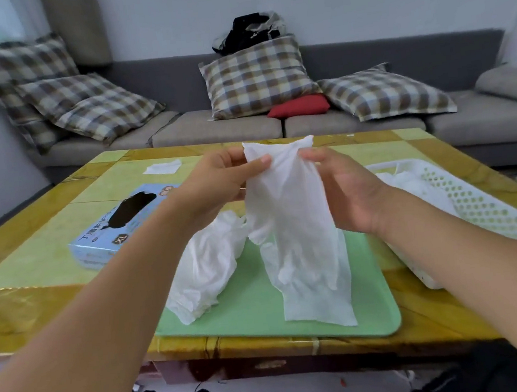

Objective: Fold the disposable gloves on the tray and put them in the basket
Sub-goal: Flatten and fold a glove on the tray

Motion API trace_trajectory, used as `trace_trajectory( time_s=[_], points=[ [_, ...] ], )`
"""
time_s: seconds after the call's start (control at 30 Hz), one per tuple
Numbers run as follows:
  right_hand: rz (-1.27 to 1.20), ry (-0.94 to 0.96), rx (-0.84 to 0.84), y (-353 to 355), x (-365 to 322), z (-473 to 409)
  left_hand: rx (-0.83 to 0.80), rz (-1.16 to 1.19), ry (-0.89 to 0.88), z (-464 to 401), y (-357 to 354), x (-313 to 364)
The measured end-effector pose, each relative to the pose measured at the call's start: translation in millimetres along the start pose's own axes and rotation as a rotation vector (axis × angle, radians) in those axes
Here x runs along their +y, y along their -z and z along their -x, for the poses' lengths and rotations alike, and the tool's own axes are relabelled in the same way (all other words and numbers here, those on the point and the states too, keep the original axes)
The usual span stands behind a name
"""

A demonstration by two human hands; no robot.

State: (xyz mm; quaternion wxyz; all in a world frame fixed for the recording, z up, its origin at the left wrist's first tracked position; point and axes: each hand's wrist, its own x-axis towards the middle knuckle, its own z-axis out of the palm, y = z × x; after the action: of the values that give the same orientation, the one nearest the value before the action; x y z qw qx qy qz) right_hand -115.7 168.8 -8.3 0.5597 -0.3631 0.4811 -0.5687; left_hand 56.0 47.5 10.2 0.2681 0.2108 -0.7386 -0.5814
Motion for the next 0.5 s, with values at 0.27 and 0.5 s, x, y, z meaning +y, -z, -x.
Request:
trace_trajectory(
  time_s=[0.27,0.5],
  points=[
    [0.099,0.162,0.091,6.1,-5.1,23.6,0.144,-0.023,-0.114,-6.9,-35.2,4.1],
    [0.054,0.167,0.211,7.5,-12.8,33.1,-0.009,0.137,0.023,-2.9,-42.6,21.7]
  ],
)
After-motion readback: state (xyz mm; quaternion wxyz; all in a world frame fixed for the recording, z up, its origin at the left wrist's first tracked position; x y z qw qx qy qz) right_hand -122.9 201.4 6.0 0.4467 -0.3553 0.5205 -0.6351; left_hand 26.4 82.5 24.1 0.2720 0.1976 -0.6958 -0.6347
